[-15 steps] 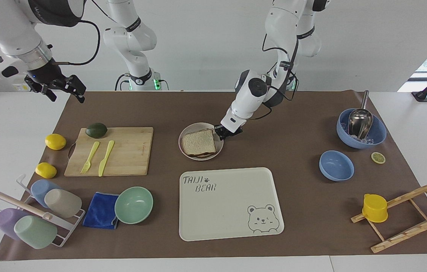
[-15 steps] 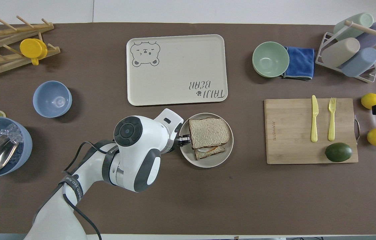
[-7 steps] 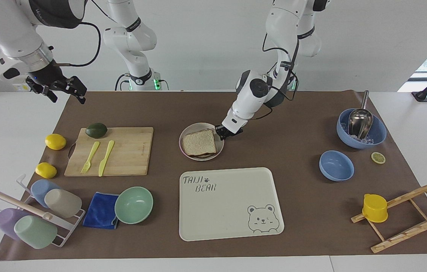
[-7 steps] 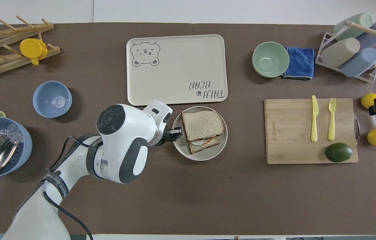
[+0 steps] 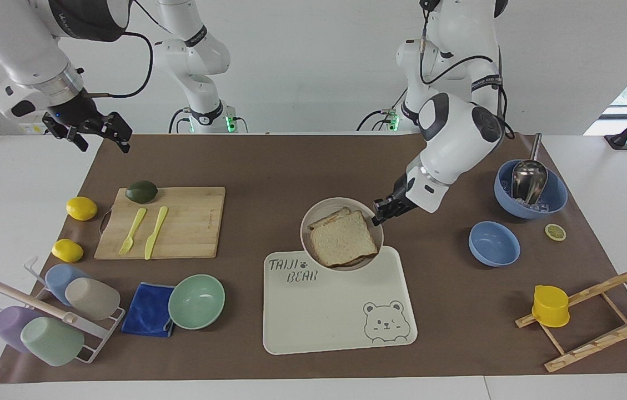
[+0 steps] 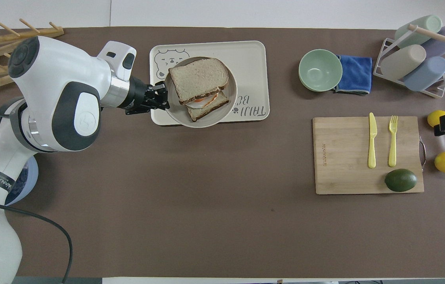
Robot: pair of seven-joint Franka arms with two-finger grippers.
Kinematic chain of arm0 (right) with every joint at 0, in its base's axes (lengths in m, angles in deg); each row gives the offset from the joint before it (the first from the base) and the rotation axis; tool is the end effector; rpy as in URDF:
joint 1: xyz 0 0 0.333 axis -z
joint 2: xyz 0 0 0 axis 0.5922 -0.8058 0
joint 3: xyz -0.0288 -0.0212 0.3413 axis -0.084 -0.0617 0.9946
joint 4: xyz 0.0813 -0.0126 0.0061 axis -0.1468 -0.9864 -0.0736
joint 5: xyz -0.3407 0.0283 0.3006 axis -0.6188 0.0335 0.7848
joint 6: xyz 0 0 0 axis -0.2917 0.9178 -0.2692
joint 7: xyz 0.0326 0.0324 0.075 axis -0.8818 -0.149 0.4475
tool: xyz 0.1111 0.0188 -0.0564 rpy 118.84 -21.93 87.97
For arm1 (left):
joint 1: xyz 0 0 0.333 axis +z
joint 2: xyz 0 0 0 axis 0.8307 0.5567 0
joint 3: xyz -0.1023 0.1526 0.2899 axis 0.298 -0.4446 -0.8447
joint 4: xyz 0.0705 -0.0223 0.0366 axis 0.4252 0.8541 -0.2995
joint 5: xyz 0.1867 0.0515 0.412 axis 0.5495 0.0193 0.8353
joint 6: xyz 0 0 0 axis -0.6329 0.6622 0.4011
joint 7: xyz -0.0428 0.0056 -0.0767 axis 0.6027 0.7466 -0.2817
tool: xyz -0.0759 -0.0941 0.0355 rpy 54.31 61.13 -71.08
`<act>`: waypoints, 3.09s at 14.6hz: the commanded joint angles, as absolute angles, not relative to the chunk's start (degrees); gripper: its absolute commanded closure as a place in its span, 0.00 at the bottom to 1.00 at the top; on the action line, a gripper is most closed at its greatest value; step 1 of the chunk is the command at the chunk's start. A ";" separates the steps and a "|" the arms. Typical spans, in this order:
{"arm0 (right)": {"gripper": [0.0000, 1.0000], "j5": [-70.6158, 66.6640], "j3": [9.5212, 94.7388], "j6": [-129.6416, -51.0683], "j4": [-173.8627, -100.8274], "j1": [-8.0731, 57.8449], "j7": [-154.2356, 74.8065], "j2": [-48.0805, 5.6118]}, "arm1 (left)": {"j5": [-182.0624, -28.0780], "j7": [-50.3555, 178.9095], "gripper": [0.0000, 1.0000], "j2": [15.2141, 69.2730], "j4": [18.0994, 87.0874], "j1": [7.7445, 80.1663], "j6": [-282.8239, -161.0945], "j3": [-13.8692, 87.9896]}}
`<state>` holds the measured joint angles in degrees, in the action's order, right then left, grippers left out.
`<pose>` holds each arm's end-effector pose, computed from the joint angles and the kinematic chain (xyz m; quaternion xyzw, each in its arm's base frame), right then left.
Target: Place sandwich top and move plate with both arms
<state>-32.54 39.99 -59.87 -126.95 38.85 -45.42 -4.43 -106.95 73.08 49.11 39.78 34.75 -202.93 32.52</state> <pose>0.5949 -0.0787 0.6157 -0.9981 0.0444 0.0415 0.0050 0.6715 -0.2773 0.4285 0.9670 0.1394 -0.0292 0.2111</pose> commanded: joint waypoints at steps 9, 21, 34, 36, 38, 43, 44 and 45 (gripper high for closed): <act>0.00 -32.04 40.27 -60.74 -127.72 39.04 -45.08 -4.05 | -104.47 73.36 1.00 66.99 28.98 34.47 -214.60 32.01; 0.00 -32.83 40.27 -60.74 -127.72 38.86 -45.08 -4.05 | -103.84 73.09 0.00 64.97 33.13 32.88 -213.58 31.40; 0.00 -33.53 40.71 -60.82 -127.64 38.77 -45.08 -4.05 | -89.53 66.43 0.00 42.57 33.48 43.77 -182.57 29.73; 0.00 -33.53 40.97 -60.74 -127.64 38.77 -45.08 -4.05 | -87.06 63.18 0.00 38.79 33.57 45.36 -178.17 29.90; 0.00 -33.53 41.24 -60.82 -127.64 38.77 -44.99 -4.05 | -86.79 58.78 0.00 35.80 33.66 47.11 -173.51 29.81; 0.00 -33.53 41.24 -60.74 -127.64 38.77 -45.08 -4.05 | -83.46 52.70 0.00 27.19 39.17 48.53 -166.90 29.90; 0.00 -33.53 41.24 -60.74 -127.72 38.77 -45.08 -4.05 | -82.23 52.70 0.00 24.91 41.98 48.00 -167.07 30.08; 0.00 -33.45 41.24 -60.74 -127.72 38.77 -45.08 -4.05 | -81.96 52.44 0.00 22.63 45.05 47.82 -167.68 30.08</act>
